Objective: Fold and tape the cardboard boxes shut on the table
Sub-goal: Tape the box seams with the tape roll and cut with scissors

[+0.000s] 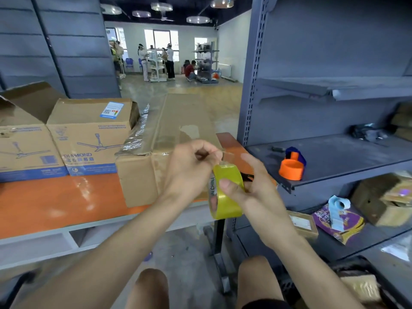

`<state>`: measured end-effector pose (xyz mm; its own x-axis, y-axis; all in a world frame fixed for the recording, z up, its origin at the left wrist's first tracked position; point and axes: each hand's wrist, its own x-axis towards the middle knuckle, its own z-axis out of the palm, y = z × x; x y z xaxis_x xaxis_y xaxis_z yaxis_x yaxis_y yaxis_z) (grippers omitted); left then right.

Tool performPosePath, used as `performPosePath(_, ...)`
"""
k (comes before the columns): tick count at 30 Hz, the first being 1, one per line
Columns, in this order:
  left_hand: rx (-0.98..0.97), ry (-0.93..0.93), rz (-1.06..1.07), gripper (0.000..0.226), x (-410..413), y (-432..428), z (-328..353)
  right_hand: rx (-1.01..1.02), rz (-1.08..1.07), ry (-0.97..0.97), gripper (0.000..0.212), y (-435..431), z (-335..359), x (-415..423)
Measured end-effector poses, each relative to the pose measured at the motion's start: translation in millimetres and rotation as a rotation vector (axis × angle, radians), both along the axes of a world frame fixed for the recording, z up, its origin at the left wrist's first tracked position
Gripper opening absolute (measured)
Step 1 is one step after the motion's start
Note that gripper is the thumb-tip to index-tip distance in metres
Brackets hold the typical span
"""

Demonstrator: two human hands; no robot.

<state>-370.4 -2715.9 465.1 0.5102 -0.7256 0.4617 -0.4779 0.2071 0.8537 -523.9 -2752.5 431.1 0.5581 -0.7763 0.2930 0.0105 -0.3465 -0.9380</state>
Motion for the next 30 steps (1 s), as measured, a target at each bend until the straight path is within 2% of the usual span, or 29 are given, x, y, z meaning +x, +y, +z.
performPosePath(2,-0.027,-0.030,-0.001,0.027,4,-5,11,0.053,-0.044,-0.031,0.062,-1,7,3)
performPosePath(4,-0.034,-0.060,0.005,0.027,8,-11,17,0.176,-0.068,-0.106,0.052,-4,9,7)
performPosePath(6,-0.035,-0.065,0.031,0.023,12,-16,19,0.216,-0.099,-0.138,0.044,-7,11,11)
performPosePath(16,0.144,-0.214,0.179,0.013,41,-37,29,-0.049,-0.206,-0.058,0.037,-15,-10,35)
performPosePath(23,0.213,-0.292,0.301,0.017,44,-39,32,-0.004,-0.202,-0.072,0.036,-16,-8,43)
performPosePath(30,0.305,-0.583,0.380,0.018,47,-47,25,-0.044,-0.198,-0.069,0.040,-16,-14,41)
